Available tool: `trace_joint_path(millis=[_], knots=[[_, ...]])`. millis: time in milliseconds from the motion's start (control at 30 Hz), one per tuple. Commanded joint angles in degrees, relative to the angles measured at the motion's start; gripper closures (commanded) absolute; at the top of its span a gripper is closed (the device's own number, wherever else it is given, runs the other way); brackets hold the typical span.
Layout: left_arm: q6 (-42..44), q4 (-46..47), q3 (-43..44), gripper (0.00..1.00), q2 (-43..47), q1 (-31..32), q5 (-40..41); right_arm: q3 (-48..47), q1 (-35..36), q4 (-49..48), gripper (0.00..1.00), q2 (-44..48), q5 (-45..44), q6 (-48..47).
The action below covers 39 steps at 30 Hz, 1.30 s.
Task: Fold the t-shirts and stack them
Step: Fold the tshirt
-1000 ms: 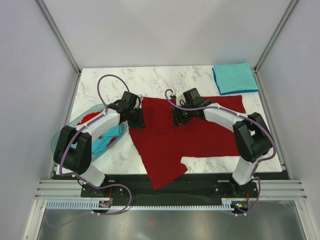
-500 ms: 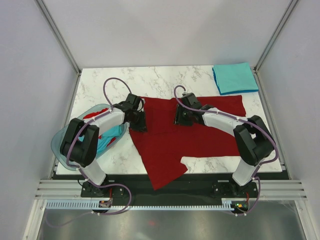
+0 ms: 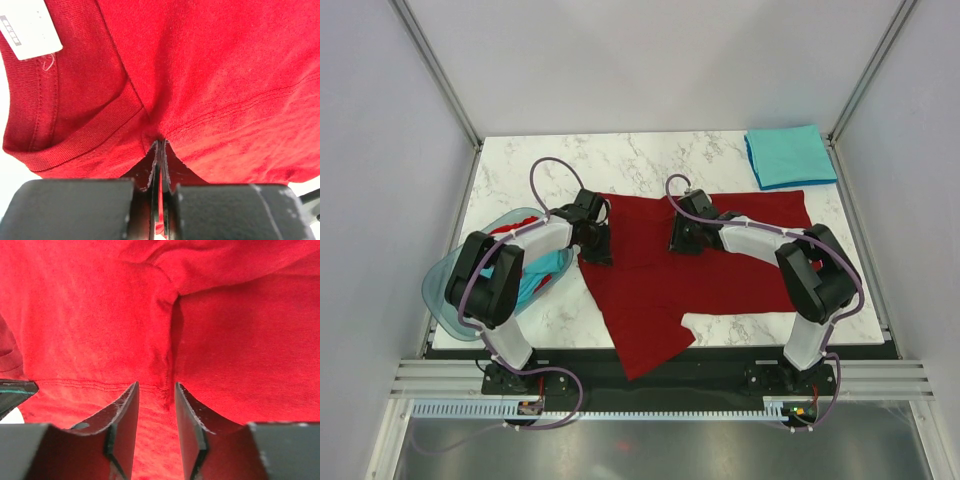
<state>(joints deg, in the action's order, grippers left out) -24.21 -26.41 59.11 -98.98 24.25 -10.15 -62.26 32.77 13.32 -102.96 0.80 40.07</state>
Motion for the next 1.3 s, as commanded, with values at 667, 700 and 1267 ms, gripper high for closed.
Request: trace_joint_path(millis=[667, 700, 1267], knots=[[-9.6, -0.5, -0.8, 0.98, 13.4, 2.4, 1.9, -1.5, 0.4, -0.2, 1.0, 1.8, 0.3, -1.0], [-9.8, -0.7, -0.9, 0.98, 13.8, 2.7, 2.0, -1.5, 0.4, -0.1, 1.0, 1.9, 0.2, -1.0], [-14.8, -1.5, -3.9, 0.98, 15.9, 6.9, 3.6, -2.2, -0.8, 3.7, 1.0, 5.5, -3.7, -3.2]])
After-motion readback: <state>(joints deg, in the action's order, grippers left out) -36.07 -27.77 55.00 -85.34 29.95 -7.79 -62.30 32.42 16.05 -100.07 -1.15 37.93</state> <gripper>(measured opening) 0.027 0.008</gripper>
